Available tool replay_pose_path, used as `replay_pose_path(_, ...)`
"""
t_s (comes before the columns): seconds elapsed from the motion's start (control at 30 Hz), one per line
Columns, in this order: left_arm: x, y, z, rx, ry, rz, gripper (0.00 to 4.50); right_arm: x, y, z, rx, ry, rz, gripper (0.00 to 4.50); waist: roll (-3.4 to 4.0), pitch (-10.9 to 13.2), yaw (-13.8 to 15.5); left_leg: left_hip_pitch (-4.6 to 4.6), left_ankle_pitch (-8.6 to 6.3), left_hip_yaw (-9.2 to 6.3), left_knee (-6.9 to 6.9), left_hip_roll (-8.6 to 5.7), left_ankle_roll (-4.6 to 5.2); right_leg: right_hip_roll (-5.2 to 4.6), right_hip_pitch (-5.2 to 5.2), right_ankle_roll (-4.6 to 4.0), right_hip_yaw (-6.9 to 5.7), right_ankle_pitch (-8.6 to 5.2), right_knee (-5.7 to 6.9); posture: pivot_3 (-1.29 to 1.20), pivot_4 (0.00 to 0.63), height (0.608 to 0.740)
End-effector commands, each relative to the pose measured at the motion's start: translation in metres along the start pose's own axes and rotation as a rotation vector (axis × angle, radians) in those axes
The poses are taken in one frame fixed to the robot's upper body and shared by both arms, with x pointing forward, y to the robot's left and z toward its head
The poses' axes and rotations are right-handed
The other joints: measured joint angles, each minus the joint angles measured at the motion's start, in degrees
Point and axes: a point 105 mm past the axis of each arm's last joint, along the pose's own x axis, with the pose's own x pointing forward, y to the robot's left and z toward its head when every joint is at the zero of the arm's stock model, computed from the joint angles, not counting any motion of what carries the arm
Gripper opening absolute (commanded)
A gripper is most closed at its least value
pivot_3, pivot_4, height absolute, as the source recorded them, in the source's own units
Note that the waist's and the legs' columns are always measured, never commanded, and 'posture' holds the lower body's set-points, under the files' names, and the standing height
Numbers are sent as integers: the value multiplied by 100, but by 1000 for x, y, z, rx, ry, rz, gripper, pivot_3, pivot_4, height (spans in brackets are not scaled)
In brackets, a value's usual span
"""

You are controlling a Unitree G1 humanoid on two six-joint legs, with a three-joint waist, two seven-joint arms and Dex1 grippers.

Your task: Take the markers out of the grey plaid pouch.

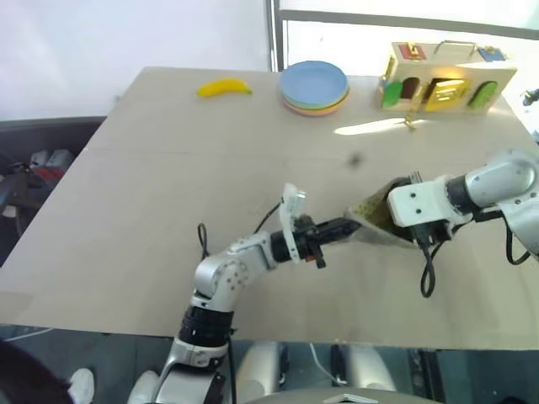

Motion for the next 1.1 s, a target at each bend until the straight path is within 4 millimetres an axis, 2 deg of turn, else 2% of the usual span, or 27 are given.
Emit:
replay_pose_path(0.03,-3,5,1,-20,-18,10,0,9,2,-12,-14,50,6,4419,0,0,-3,0,0,0,0,-3,0,-2,0,0,0,0,0,0,150,740)
replay_pose_path(0.27,-8,15,-8,-58,-4,43,0,28,3,-23,2,88,50,4419,0,0,-18,9,3,0,0,-3,-5,2,6,1,0,0,2,0,150,740)
replay_pose_path(0.53,-10,21,-7,-53,-13,71,0,50,3,-39,-38,132,109,4419,-1,0,-32,53,3,12,-6,-2,-5,6,40,0,10,0,6,0,150,740)
replay_pose_path(0.63,-10,21,-6,-52,-16,77,0,50,0,-39,-52,125,101,3610,-2,0,-33,85,3,14,-11,0,-6,7,68,0,12,-1,3,0,150,740)
replay_pose_path(0.77,-11,22,-7,-55,-21,85,0,46,2,-39,-51,120,112,1840,-2,0,-31,86,3,13,-9,0,-6,4,68,-1,13,0,5,0,150,740)
replay_pose_path(0.87,-12,23,-7,-54,-23,91,0,38,0,-36,-41,103,93,811,-2,0,-30,85,3,12,-10,0,-6,3,67,-1,13,0,6,0,150,740)
replay_pose_path(1.1,-16,27,-7,-40,-19,108,0,13,-9,-32,-3,85,11,808,-2,0,-18,79,2,10,-14,0,-6,-5,64,-1,12,0,1,0,150,740)
